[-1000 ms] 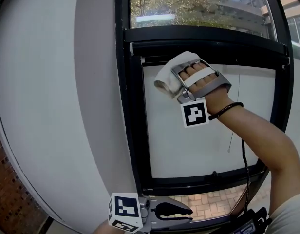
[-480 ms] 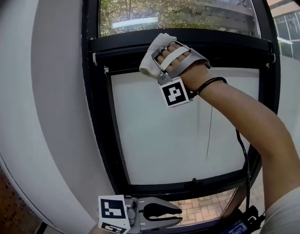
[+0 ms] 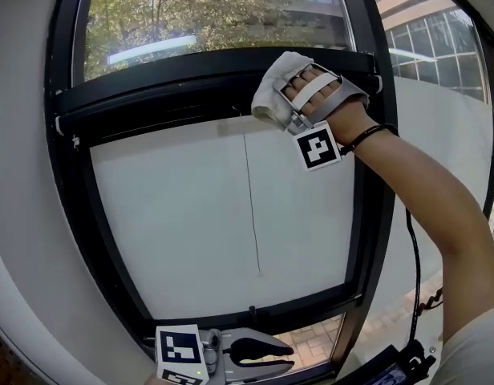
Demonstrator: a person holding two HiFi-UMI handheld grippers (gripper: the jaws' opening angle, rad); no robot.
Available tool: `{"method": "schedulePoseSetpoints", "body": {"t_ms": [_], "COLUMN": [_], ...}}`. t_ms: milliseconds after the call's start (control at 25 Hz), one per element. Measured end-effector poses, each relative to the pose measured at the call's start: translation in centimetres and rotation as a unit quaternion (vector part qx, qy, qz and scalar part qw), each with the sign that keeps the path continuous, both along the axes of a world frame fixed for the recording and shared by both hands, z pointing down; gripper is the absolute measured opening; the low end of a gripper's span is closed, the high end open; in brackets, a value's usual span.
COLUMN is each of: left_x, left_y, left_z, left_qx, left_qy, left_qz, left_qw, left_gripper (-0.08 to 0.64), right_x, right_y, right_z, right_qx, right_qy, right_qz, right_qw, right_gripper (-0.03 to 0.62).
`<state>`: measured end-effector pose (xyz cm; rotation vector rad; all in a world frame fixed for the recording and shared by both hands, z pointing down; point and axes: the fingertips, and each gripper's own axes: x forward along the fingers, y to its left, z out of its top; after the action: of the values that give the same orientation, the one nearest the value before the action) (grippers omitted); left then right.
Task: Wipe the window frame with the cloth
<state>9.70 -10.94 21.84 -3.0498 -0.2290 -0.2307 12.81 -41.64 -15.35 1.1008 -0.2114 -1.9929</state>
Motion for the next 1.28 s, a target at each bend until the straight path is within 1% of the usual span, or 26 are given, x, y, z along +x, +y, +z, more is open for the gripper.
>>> {"method": "schedulePoseSetpoints", "body": {"t_ms": [80,160,240,320,480,600,680,760,840,880,920,960,1000,1040,1080,1120,1200,1280], "left_x": [2.0,4.0,5.9,7.5,9.4,10.2,10.6,10.9,11.2,11.5,11.9,12.4,12.9,13.3,13.5,13.7,14.1,14.4], "left_y": [-0.5,-0.9,-1.4,-1.9,-2.5,-2.9,-3.0,-2.9,-2.8,-2.6,-2.4,-2.1,-1.9,-1.8,-1.9,-2.1,-2.3,-2.2], "left_z": [0.0,0.1,0.3,0.6,0.8,0.9,1.0,1.0,0.4,-0.2,-1.2,-2.4,-3.6,-4.4,-4.9,-5.0,-4.9,-4.8], "left_qx": [-0.002,-0.003,-0.003,-0.005,-0.008,-0.008,-0.009,-0.007,0.001,0.004,0.007,0.01,0.013,0.015,0.017,0.017,0.02,0.023], "left_qy": [0.0,-0.001,-0.003,-0.006,-0.01,-0.013,-0.014,-0.016,-0.009,-0.003,0.005,0.015,0.026,0.035,0.039,0.039,0.035,0.03], "left_qz": [0.009,0.015,0.017,0.021,0.025,0.023,0.021,0.022,0.02,0.018,0.015,0.011,0.009,0.008,0.007,0.005,0.004,0.007], "left_qw": [1.0,0.9999,0.9998,0.9998,0.9996,0.9996,0.9996,0.9996,0.9998,0.9998,0.9999,0.9998,0.9995,0.9993,0.9991,0.9991,0.9992,0.9993], "left_gripper": [0.097,0.097,0.097,0.097,0.097,0.097,0.097,0.097,0.097,0.097,0.097,0.097,0.097,0.097,0.097,0.097,0.097,0.097], "right_x": [4.7,9.2,13.7,18.1,24.2,28.2,29.4,29.4,28.9,28.7,28.8,29.2,29.6,30.0,30.2,30.3,30.4,30.3], "right_y": [-0.8,-1.5,-2.7,-3.8,-5.0,-5.5,-5.7,-5.7,-5.1,-4.6,-4.0,-3.7,-3.9,-4.4,-5.1,-5.8,-6.7,-7.1], "right_z": [-0.1,-0.1,0.4,0.7,1.0,0.9,0.9,1.2,0.9,0.7,0.6,0.8,1.2,2.1,3.3,4.6,7.2,9.3], "right_qx": [0.0,-0.007,-0.036,-0.057,-0.066,-0.054,-0.052,-0.067,-0.09,-0.1,-0.11,-0.121,-0.132,-0.146,-0.161,-0.172,-0.184,-0.183], "right_qy": [-0.003,-0.014,-0.039,-0.063,-0.084,-0.081,-0.082,-0.099,-0.141,-0.175,-0.219,-0.268,-0.31,-0.338,-0.352,-0.354,-0.344,-0.336], "right_qz": [0.02,0.031,0.032,0.046,0.078,0.114,0.122,0.11,0.069,0.037,0.001,-0.029,-0.049,-0.055,-0.053,-0.046,-0.032,-0.028], "right_qw": [1.0,0.999,0.998,0.995,0.991,0.989,0.988,0.987,0.983,0.979,0.969,0.955,0.94,0.928,0.921,0.918,0.92,0.924], "right_gripper": [0.074,0.074,0.074,0.074,0.074,0.074,0.074,0.074,0.074,0.077,0.077,0.077,0.077,0.077,0.077,0.077,0.077,0.077]}}
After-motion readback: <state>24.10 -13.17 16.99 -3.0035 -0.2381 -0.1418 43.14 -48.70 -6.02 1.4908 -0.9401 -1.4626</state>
